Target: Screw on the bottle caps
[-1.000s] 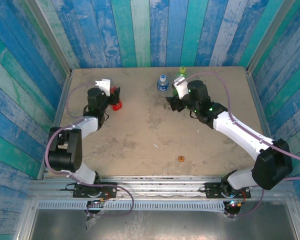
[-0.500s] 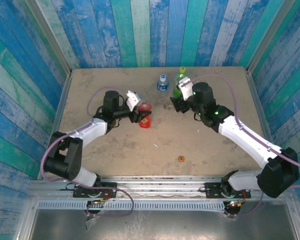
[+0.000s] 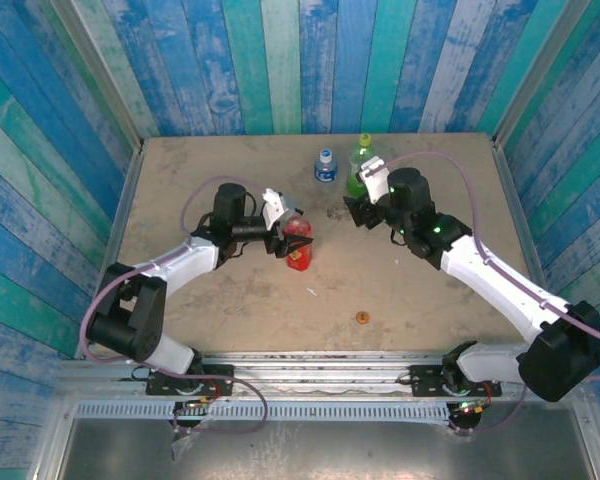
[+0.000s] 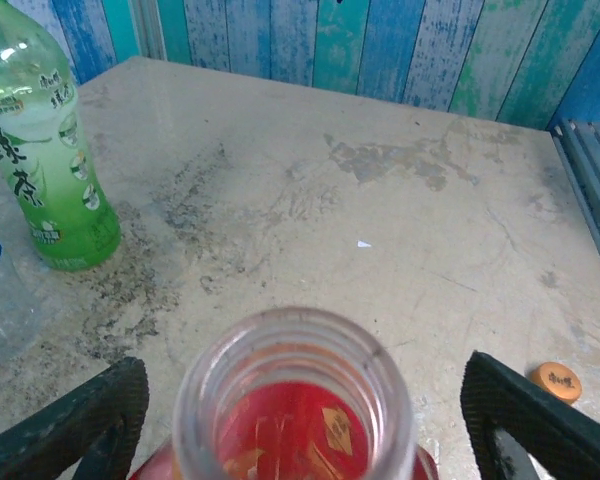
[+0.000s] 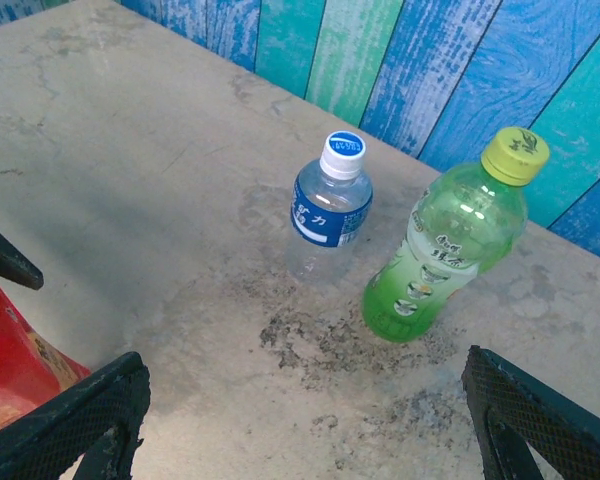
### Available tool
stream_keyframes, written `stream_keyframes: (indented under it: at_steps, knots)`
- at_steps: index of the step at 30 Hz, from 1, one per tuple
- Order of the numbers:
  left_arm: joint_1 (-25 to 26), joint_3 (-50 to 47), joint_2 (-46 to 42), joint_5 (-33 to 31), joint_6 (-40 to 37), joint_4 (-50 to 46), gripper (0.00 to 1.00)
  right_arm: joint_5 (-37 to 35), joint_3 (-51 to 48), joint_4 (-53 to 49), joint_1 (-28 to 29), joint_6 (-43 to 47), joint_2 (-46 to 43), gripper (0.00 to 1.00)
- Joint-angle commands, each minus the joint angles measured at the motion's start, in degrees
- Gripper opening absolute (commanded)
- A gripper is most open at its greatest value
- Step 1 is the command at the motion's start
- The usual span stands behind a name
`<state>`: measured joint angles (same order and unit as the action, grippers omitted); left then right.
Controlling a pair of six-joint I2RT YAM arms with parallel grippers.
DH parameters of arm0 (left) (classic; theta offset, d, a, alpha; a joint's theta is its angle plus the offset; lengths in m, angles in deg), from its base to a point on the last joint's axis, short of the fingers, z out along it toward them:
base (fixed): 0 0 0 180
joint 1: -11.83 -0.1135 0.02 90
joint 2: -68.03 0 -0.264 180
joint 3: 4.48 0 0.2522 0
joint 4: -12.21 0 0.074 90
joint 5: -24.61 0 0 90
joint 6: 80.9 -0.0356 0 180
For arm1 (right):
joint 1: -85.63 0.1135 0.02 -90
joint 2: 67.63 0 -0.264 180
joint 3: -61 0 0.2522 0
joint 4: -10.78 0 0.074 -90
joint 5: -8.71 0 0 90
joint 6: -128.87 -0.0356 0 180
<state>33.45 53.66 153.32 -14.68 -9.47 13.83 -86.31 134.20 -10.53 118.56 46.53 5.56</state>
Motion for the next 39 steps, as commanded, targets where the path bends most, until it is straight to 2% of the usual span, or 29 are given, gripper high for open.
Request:
stream_keyframes:
  at_steps: [1, 4, 7, 9, 16, 21, 25, 31, 37, 39]
  knots:
    - [-0.1, -3.1, -4.3, -1.9, 2.6, 6.0, 0.91, -0.8, -0.9, -0.8, 0.2, 0.6, -1.3, 0.84]
    - [0.0, -6.7, -6.5, -6.6, 6.5, 12.9, 0.94, -0.6, -1.1, -0.9, 0.2, 0.3, -1.4, 0.84]
    - [0.1, -12.5, -9.6, -13.4, 13.6, 24.0, 1.00, -0.5, -1.3, -0.9, 0.3, 0.1, -1.5, 0.84]
    - [1.0, -16.4, -12.1, -18.7, 16.7, 29.7, 0.96, -0.3, -1.4, -0.8, 0.2, 0.0, -1.4, 0.84]
    - [9.2, -25.3, -20.2, -37.9, 17.9, 35.8, 0.94, 0.6, -1.3, -0.7, 0.2, -0.5, -0.9, 0.84]
    - [13.7, -30.4, -20.6, -50.6, 20.5, 43.0, 0.94, 1.1, -1.4, -0.7, 0.3, -0.9, -0.9, 0.84]
    - [15.3, -32.3, -17.3, -52.5, 22.1, 49.3, 0.94, 1.4, -1.6, -0.6, 0.2, -1.4, -0.7, 0.84]
    - [18.4, -30.9, -10.6, -53.8, 21.9, 52.5, 0.95, 1.1, -1.8, -0.6, 0.2, -1.1, -0.6, 0.84]
    - [18.7, -28.4, -3.4, -54.1, 21.5, 55.7, 1.00, 1.5, -2.1, -0.5, 0.3, -0.7, -0.8, 0.84]
    - [18.7, -27.4, -1.1, -54.3, 21.5, 56.5, 0.97, 1.4, -2.4, -0.5, 0.2, -0.7, -1.0, 0.84]
